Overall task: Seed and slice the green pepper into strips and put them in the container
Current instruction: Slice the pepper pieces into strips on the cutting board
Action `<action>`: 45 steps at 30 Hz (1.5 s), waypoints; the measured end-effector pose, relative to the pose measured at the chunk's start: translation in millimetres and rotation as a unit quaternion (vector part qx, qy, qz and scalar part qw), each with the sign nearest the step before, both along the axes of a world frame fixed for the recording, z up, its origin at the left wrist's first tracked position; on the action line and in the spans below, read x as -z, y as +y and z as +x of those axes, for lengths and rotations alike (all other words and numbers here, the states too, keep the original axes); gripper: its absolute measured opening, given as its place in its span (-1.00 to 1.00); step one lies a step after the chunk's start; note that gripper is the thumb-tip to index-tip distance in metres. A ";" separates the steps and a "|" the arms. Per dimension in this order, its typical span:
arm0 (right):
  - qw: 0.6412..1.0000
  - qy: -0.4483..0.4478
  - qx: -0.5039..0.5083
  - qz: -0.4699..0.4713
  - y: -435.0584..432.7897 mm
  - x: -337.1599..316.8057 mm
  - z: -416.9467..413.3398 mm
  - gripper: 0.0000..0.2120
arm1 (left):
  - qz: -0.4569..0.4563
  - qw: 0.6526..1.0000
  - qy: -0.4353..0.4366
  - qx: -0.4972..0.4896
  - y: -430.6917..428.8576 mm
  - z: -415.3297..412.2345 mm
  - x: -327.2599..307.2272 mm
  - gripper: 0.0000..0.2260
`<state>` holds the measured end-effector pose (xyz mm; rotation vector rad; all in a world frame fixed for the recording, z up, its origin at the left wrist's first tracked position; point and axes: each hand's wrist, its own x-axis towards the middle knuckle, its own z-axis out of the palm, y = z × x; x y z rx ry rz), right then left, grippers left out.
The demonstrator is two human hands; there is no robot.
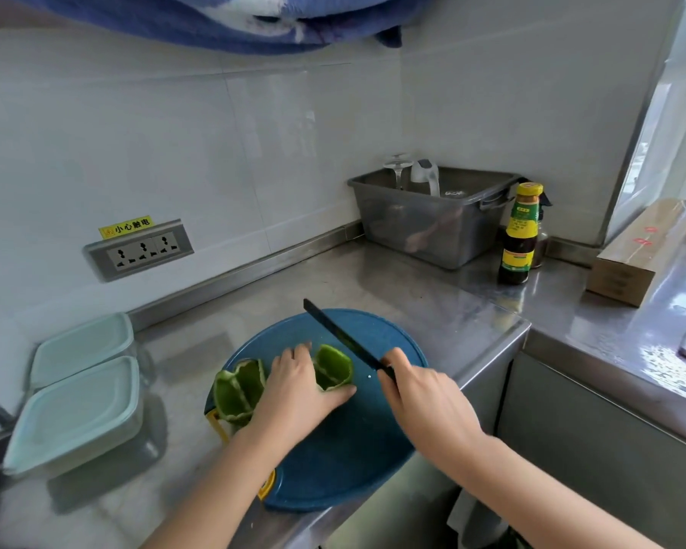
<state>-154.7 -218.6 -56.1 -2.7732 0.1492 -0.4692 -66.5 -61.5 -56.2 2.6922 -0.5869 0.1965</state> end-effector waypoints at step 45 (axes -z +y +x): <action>0.990 0.093 0.001 -0.102 23.0 14.2 3.9 -0.80 | 0.024 0.999 0.034 0.030 -5.1 3.6 4.0 -0.44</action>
